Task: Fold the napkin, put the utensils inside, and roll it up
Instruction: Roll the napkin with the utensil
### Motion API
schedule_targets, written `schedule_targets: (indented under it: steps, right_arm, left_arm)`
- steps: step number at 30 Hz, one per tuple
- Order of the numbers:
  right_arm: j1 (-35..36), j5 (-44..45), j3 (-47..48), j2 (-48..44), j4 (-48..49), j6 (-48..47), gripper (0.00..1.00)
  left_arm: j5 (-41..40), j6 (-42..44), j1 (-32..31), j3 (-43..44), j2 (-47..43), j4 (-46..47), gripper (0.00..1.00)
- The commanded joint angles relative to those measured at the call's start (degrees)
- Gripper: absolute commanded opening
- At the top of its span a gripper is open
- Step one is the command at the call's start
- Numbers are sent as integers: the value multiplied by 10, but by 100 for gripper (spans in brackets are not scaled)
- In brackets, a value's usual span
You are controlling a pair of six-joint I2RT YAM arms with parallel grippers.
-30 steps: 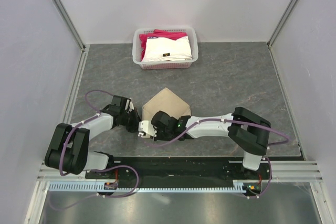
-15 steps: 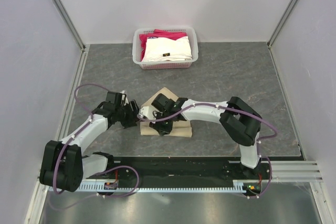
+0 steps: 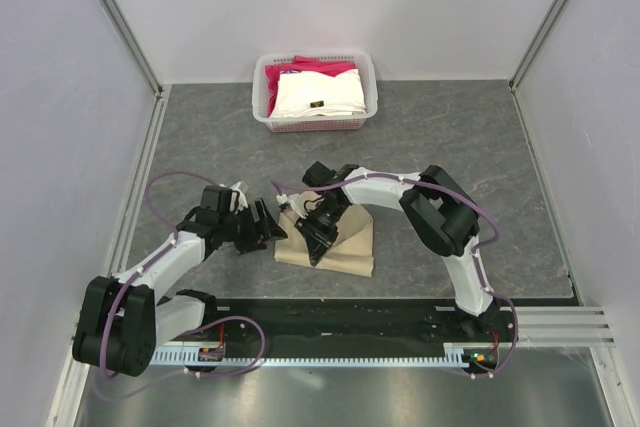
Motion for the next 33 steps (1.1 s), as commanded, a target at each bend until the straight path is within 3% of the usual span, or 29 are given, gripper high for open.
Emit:
schedule_targets:
  steps: [1, 9, 16, 28, 33]
  right_arm:
    - [-3, -61, -10, 65, -58, 9, 15]
    - [-49, -145, 9, 137, -55, 22, 13]
    - [-67, -162, 29, 176, -56, 20, 14]
    - [-78, -164, 37, 190, -52, 20, 14]
    - [-79, -162, 40, 193, -47, 24, 14]
  left_arm:
    - [57, -10, -6, -16, -2, 76, 84]
    - [75, -9, -30, -23, 28, 113, 84]
    - [58, -4, -53, -28, 36, 114, 84]
    - [41, -10, -76, -50, 20, 110, 65]
    - [19, -10, -79, -46, 18, 88, 53]
